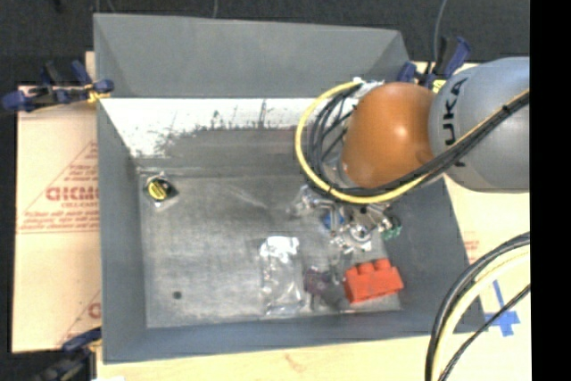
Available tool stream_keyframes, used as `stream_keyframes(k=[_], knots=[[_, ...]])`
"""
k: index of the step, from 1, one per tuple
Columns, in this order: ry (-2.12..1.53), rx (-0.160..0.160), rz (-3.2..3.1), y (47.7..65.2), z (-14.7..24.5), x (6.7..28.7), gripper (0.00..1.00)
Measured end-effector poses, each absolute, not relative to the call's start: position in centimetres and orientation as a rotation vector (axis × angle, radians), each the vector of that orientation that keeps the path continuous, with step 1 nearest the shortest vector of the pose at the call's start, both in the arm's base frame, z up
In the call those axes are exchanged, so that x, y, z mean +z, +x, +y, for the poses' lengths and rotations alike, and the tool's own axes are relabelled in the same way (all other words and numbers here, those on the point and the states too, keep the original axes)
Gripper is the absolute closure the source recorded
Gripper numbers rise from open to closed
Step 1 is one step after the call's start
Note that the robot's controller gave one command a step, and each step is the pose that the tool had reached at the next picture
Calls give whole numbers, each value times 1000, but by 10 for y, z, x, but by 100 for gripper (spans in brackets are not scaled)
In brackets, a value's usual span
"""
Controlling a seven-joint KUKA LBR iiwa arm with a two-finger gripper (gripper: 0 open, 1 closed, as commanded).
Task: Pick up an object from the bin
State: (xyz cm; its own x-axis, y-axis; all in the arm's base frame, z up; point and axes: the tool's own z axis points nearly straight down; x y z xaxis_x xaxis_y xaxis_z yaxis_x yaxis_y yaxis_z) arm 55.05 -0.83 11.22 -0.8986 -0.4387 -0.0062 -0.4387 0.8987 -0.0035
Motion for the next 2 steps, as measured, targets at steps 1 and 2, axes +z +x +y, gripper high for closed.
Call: stream_keyframes(k=[1,2], knots=[[-1021,-6,2960,541,45,73,0],[-1002,-11,2931,550,47,79,100]])
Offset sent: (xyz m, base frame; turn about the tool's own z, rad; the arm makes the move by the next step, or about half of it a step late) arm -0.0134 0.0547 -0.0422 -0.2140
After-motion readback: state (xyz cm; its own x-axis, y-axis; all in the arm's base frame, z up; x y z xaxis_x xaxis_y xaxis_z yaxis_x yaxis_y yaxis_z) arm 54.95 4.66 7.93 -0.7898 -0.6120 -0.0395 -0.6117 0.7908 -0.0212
